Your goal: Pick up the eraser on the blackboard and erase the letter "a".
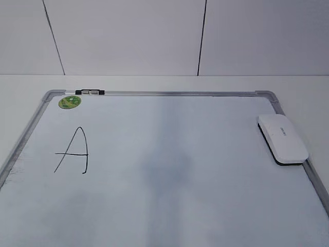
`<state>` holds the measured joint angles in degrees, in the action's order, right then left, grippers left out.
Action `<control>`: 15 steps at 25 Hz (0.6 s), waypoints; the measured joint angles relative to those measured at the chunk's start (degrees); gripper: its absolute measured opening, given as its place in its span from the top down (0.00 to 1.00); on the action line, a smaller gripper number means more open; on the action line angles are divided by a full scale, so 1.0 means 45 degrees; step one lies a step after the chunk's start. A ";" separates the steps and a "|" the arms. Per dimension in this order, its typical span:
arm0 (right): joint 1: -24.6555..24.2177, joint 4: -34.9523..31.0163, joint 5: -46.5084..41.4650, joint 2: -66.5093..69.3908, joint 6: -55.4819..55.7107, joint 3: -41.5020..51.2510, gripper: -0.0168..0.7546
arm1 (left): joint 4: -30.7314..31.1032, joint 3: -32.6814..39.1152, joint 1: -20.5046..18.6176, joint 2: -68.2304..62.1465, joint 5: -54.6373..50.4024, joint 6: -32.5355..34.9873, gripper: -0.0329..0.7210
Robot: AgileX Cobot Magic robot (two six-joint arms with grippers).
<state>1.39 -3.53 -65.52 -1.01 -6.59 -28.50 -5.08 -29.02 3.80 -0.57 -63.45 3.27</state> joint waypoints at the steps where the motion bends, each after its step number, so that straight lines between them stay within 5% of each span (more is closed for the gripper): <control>1: 0.0000 0.0058 0.0000 0.0000 0.0000 0.0000 0.25 | 0.0000 0.0000 0.0000 0.0000 0.0000 0.0000 0.63; 15: 0.0000 0.0311 0.0000 0.0000 0.0000 0.0000 0.25 | 0.0000 0.0000 0.0000 0.0000 0.0000 0.0000 0.63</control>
<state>1.39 -2.13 -65.52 -1.01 -6.59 -28.50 -5.08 -29.02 3.80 -0.57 -63.45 3.27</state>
